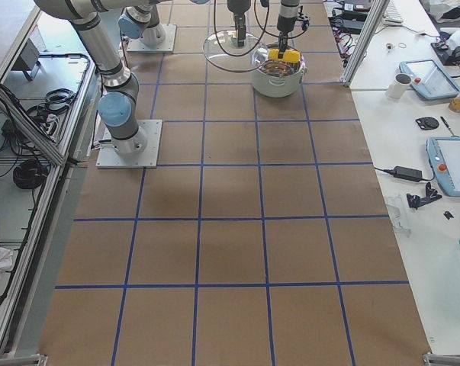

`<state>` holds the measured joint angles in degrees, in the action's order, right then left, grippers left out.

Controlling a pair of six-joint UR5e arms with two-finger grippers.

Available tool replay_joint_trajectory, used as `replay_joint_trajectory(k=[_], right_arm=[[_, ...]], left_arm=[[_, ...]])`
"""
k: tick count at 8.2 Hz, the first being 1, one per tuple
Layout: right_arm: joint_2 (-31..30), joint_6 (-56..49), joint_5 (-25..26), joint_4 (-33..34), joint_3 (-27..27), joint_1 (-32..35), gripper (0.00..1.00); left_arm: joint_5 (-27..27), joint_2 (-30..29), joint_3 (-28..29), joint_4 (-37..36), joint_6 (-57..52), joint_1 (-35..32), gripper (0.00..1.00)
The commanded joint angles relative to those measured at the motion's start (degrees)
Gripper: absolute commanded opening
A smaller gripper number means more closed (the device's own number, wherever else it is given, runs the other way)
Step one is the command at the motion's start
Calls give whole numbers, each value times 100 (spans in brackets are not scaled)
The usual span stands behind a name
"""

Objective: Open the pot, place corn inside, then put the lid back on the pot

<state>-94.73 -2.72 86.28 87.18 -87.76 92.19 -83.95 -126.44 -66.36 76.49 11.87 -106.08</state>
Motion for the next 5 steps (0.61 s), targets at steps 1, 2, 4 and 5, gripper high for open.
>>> replay_joint_trajectory(k=[1,2,4,5], right_arm=[[-1,-17,20,-8,4,1,19],[7,-18,20,-8,4,-8,19],[7,-18,11,-8,4,1,19],[-1,-9,3,-8,-5,10,20]], left_arm=[[45,-73,-17,-388,34,-9,37],[71,-74,-43,-833,35,-9,70],[71,-56,-210,-855,149,-9,88],[71,-39,-306,-925,210,-9,91]])
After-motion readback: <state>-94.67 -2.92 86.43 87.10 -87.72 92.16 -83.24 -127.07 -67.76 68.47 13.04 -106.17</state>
